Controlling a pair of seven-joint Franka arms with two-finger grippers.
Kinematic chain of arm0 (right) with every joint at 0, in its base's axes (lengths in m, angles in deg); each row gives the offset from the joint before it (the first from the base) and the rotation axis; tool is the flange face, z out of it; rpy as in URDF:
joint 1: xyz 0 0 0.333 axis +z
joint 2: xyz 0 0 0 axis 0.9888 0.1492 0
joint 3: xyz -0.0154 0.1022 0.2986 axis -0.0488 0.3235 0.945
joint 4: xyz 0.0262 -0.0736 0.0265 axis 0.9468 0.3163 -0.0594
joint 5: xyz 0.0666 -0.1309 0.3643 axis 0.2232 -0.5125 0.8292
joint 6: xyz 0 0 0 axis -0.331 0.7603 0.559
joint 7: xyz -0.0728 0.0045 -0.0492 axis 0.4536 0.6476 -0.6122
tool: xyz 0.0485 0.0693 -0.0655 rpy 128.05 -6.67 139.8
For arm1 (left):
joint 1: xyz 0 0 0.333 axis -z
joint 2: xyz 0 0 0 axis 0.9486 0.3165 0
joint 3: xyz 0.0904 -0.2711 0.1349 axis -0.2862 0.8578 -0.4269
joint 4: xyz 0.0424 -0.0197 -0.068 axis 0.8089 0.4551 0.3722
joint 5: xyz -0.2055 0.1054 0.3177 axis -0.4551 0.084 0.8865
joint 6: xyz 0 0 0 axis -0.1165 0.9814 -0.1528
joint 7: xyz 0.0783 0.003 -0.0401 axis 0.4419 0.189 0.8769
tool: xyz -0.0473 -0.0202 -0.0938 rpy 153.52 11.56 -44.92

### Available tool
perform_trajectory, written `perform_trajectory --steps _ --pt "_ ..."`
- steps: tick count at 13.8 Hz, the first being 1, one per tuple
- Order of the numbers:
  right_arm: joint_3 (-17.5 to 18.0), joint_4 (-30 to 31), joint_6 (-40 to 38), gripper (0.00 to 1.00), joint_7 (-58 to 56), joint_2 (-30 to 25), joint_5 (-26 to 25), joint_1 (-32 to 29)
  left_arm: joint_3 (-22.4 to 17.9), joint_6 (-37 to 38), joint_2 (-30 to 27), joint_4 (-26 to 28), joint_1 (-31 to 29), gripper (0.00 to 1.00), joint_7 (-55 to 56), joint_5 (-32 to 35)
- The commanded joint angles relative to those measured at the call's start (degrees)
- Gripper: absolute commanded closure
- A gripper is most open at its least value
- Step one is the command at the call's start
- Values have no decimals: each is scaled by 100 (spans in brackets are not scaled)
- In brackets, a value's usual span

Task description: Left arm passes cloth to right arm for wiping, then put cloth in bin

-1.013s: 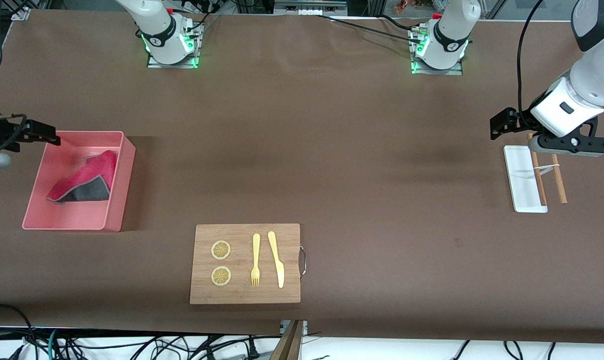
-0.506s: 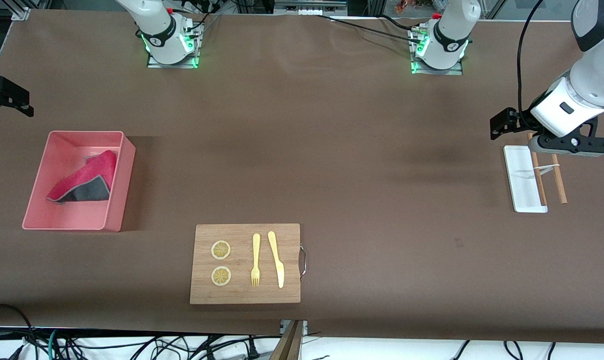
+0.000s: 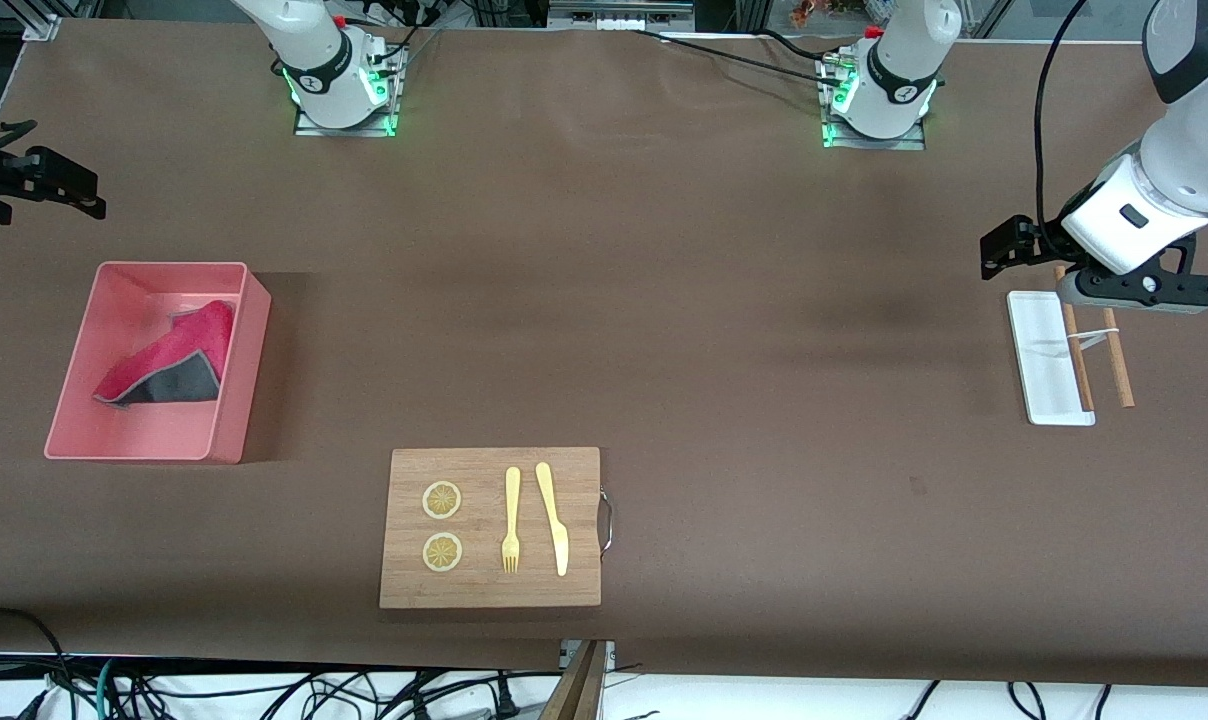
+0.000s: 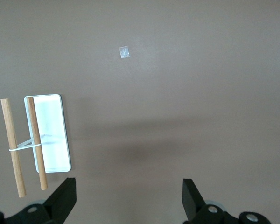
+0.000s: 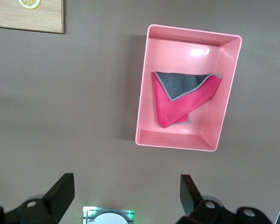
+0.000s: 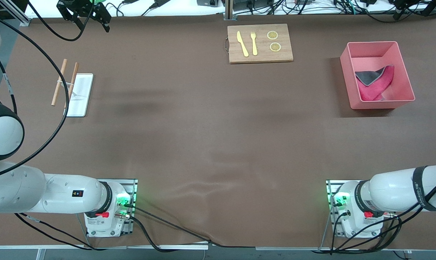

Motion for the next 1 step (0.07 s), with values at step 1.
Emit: perform_trajectory --steps 1 --pt "67 -147 -142 0 64 77 59 -78 17 20 22 -80 -21 0 11 22"
